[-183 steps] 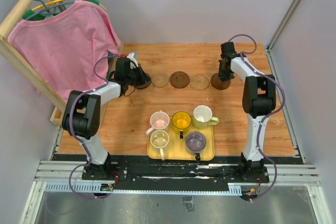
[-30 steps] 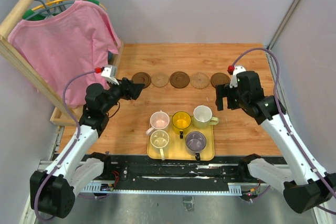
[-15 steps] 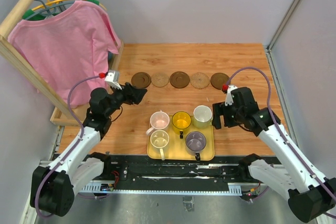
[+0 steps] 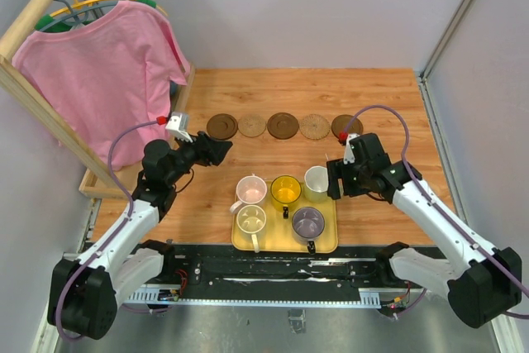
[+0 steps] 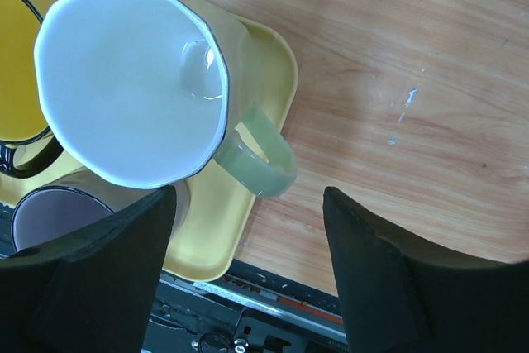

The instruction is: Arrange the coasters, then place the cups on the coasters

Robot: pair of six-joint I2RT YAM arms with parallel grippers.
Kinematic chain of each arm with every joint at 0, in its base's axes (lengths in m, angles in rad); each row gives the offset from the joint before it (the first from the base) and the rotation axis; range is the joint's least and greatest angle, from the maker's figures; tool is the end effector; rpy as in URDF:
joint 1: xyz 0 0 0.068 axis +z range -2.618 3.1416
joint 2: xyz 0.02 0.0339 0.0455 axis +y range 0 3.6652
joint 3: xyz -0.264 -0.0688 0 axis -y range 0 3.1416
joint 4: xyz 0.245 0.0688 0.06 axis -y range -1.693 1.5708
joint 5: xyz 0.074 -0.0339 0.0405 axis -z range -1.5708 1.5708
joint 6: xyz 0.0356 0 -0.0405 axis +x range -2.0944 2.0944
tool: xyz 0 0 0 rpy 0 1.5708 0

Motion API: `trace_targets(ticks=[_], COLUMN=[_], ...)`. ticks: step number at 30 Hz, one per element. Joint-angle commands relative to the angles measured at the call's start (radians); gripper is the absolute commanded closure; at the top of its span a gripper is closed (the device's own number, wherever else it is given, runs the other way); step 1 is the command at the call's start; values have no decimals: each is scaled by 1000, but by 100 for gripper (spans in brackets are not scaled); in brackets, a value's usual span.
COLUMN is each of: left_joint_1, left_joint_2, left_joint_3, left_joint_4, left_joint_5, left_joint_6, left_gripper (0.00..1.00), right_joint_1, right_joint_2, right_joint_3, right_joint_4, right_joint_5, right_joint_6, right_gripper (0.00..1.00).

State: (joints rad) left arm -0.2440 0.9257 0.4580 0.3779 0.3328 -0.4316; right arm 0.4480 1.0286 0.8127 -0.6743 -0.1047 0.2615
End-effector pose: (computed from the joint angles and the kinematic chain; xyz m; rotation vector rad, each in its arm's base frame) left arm 0.2051 -0.0630 0.2579 0.1004 1.7134 -0.7827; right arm 0.1830 0.0921 0.2607 -0.2795 2.4893 0.4311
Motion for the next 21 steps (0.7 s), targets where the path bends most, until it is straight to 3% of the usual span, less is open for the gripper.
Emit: trace_targets(ticks=[1, 21], left_joint_1=[-5, -5], left_joint_2=[-10, -12], left_joint_3=[-12, -34], left_joint_4=[35, 45], left_joint_5=[-2, 14], left_joint_6=[-2, -23], left_gripper=[26, 27], right_joint_1=[23, 102], right_joint_2=[27, 38], right_joint_3=[-1, -61], right_joint_4=[22, 76], right_joint_5=[11, -8], right_joint_6=[8, 58], right_gripper=[27, 45])
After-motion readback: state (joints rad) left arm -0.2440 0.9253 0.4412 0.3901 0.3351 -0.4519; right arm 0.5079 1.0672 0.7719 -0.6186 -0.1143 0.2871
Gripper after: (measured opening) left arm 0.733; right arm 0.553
